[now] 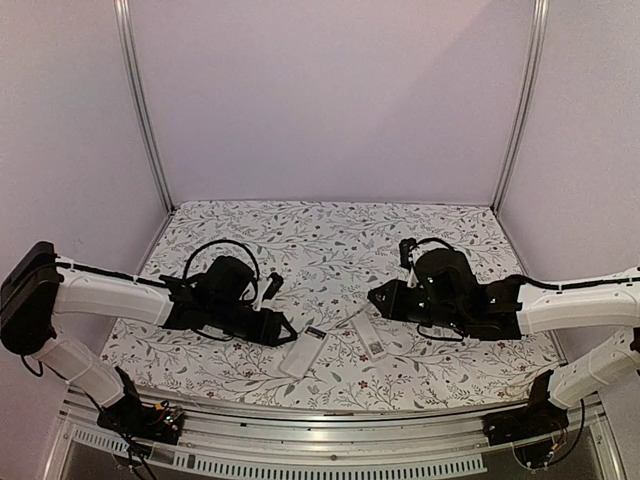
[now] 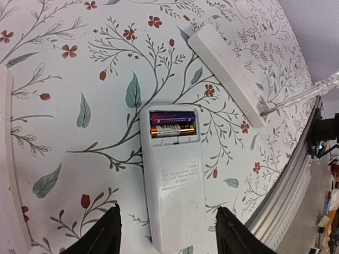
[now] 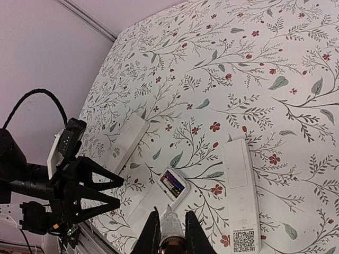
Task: Unload the batteries from the remote control
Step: Hold the remote control without the battery cover at the center of the board.
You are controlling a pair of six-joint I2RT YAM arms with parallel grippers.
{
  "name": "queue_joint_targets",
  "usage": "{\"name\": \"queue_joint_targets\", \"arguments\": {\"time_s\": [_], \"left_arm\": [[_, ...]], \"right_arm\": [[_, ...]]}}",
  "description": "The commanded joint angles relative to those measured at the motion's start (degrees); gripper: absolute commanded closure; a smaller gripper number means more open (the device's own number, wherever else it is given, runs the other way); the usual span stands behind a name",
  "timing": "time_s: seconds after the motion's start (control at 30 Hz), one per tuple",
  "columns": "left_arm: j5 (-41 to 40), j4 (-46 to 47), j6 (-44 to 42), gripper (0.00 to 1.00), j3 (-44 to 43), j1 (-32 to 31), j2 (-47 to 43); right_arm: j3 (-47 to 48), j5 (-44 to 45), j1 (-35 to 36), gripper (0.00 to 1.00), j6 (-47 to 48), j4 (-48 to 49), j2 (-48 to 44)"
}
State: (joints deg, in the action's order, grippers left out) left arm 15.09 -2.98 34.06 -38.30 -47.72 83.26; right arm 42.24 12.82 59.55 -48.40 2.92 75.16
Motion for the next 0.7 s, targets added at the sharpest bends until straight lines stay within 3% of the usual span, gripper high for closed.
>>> {"name": "queue_joint_targets", "arguments": {"time_s": [0.0,0.67], "left_arm": [[-1.4,2.0,2.1,0.4,0.8,-1.0,3.4],[-3.2,1.2,5.2,0.44,-5.8,-11.8,12.2]], "right_arm": [[2.2,4.6,0.5,1.0,-2.5,-2.8,1.4],[3.4,4.5,0.6,1.0,-2.2,-2.8,3.0]]}}
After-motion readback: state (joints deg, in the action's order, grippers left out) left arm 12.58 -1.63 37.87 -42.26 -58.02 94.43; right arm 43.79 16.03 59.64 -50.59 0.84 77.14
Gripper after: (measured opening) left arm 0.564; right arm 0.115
